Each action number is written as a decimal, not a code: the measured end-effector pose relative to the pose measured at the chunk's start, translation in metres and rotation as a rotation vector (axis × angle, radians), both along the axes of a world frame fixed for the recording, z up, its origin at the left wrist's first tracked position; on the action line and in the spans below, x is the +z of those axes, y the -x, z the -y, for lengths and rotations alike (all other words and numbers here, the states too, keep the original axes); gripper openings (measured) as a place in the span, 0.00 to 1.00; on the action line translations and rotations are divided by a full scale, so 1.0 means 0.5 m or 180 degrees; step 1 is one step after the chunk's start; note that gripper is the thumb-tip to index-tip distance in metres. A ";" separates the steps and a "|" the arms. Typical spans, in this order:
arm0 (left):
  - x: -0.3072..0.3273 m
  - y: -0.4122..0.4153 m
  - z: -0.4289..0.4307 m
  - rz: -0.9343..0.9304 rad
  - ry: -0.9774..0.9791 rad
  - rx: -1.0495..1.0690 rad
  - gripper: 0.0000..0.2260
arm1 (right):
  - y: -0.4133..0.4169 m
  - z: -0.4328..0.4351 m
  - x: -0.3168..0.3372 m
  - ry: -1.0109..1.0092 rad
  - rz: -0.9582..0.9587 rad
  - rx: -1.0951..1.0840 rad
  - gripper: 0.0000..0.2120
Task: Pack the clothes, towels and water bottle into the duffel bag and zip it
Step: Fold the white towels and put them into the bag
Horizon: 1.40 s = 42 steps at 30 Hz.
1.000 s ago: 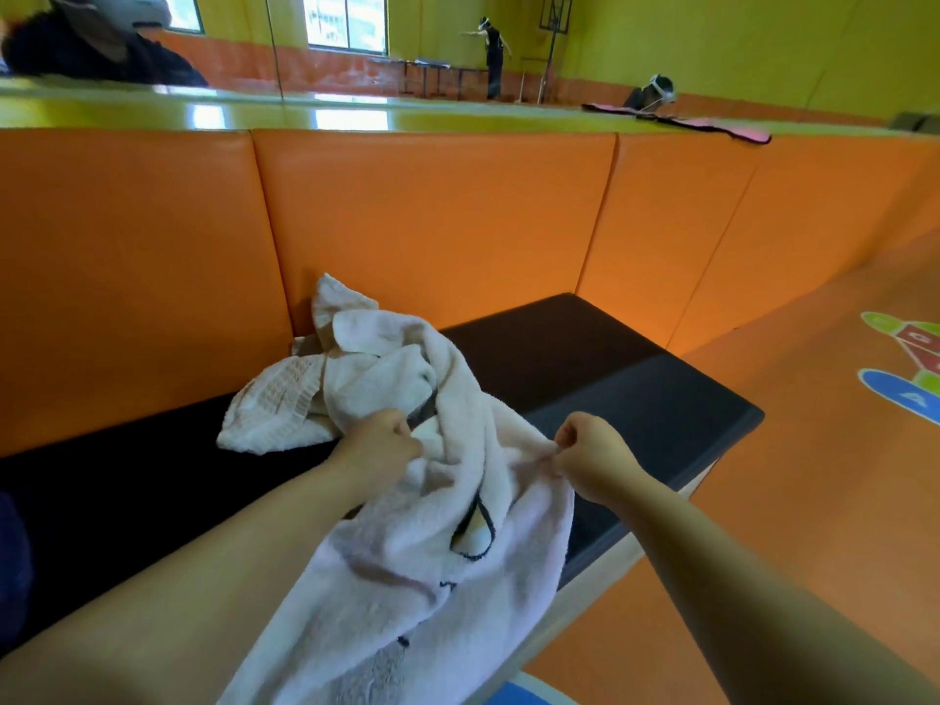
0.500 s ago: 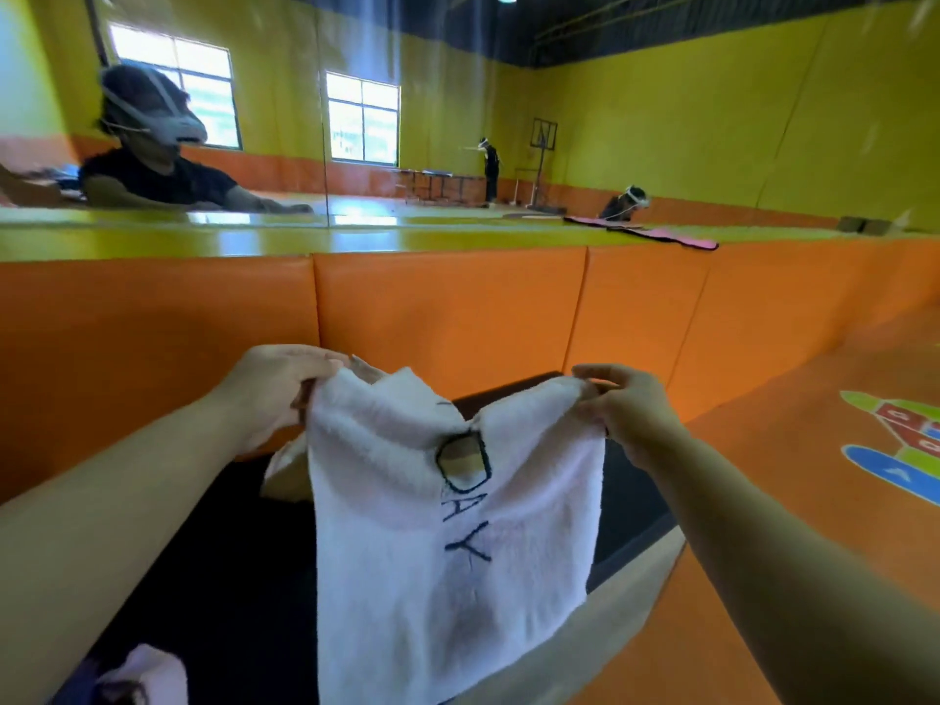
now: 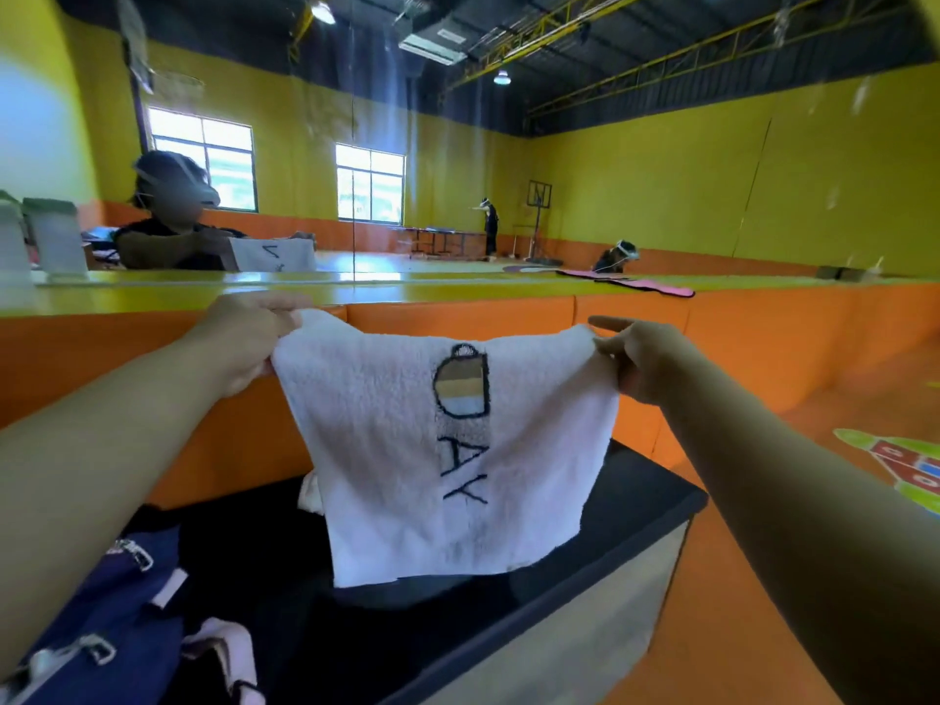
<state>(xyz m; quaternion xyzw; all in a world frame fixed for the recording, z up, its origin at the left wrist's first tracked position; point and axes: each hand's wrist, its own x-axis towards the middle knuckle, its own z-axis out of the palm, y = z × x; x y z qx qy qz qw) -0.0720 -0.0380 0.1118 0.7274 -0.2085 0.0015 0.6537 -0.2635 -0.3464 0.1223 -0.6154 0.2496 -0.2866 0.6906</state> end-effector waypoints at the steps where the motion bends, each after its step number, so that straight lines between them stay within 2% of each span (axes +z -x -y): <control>1: 0.005 0.008 -0.005 0.0018 0.0090 0.0043 0.12 | 0.010 -0.012 0.008 -0.0080 -0.0050 0.0155 0.18; 3: 0.008 0.010 -0.022 0.0095 0.0267 0.0078 0.13 | 0.032 -0.037 0.017 -0.0230 -0.0155 0.0212 0.16; 6: 0.005 0.016 -0.048 0.0337 0.0088 0.0131 0.13 | 0.046 -0.065 0.018 -0.0275 -0.0412 0.0285 0.08; 11: 0.017 0.034 -0.079 0.0434 0.0067 0.0268 0.12 | 0.052 -0.103 0.027 -0.0007 -0.0709 0.0654 0.09; 14: 0.023 0.034 -0.097 0.0503 0.0015 0.0364 0.12 | 0.046 -0.116 0.026 0.0065 -0.0844 0.0541 0.08; 20: 0.020 0.041 -0.130 0.0556 -0.0105 0.0574 0.11 | 0.038 -0.121 0.036 0.0404 -0.0606 0.0361 0.11; 25: 0.013 0.057 -0.139 0.0599 -0.0307 0.0718 0.10 | 0.048 -0.123 0.042 0.0458 -0.0366 0.0495 0.15; 29: 0.010 0.062 -0.149 0.0498 -0.0298 0.0803 0.04 | 0.044 -0.126 0.043 0.0382 -0.0027 0.0456 0.19; 32: 0.012 0.072 -0.149 0.0282 -0.0130 0.0679 0.02 | 0.043 -0.126 0.045 0.0333 0.0197 0.0282 0.18; 34: 0.013 0.077 -0.148 0.0161 -0.0031 0.0510 0.05 | 0.046 -0.125 0.047 0.0323 0.0288 0.0200 0.17; 36: 0.014 0.083 -0.150 0.0087 -0.0030 0.0373 0.02 | 0.053 -0.126 0.050 0.0362 0.0300 0.0274 0.15; 39: 0.012 0.084 -0.150 0.0119 -0.0272 0.0248 0.17 | 0.062 -0.124 0.044 0.0478 0.0210 0.0481 0.13; 42: 0.011 0.089 -0.148 0.0231 -0.0459 0.0192 0.21 | 0.069 -0.115 0.034 0.0650 0.0203 0.0421 0.13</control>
